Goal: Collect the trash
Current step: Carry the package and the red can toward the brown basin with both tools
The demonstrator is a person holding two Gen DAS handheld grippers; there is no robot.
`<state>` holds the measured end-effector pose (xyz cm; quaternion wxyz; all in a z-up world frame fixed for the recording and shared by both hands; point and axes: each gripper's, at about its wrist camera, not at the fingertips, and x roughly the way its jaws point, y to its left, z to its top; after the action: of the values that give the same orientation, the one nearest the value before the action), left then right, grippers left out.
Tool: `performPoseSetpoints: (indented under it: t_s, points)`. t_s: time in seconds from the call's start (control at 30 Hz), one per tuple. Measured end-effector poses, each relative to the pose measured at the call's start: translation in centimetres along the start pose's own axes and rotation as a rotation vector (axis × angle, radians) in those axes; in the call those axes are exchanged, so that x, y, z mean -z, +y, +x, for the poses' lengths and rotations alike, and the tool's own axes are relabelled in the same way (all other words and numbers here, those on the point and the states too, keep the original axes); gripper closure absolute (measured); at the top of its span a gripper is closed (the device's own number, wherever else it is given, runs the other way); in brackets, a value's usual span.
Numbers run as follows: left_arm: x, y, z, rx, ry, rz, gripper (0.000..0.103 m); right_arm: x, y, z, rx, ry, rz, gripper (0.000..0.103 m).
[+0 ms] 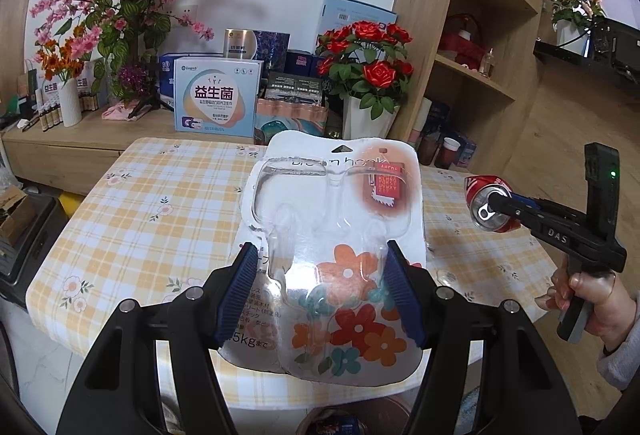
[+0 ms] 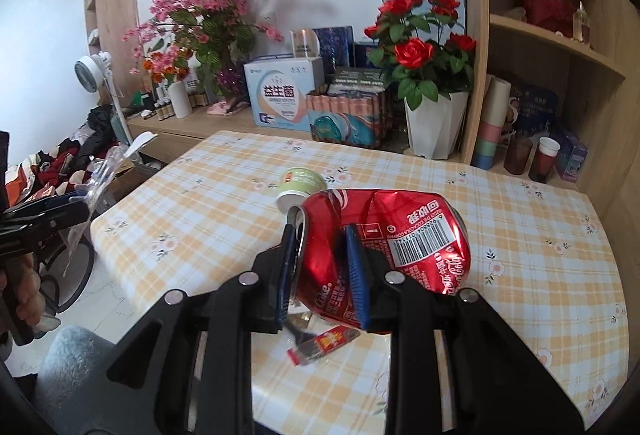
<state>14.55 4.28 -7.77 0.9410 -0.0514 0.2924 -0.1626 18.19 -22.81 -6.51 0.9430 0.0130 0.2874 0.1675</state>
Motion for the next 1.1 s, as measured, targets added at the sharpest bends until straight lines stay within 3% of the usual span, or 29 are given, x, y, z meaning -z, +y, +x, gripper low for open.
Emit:
performPoseSetpoints:
  t_s: [0.3, 0.53, 0.9, 1.1]
  points:
    - [1.6, -1.6, -5.2, 0.026, -0.022, 0.004, 0.040, 3.4, 4.5, -7.9, -0.055, -0.034, -0.049, 0.075]
    - [3.0, -2.4, -8.3, 0.054, -0.039, -0.015, 0.040, 6.3, 6.9, -11.1, -0.089, -0.007, -0.064, 0.075]
    - [4.3, -2.8, -11.4, 0.062, -0.066, -0.026, 0.040, 9.5, 9.4, -13.7, -0.140, 0.031, -0.075, 0.075]
    - [4.4, -3.0, -11.2, 0.071, -0.061, -0.032, 0.040, 10.7, 10.0, -12.6, -0.174, 0.083, -0.069, 0.075]
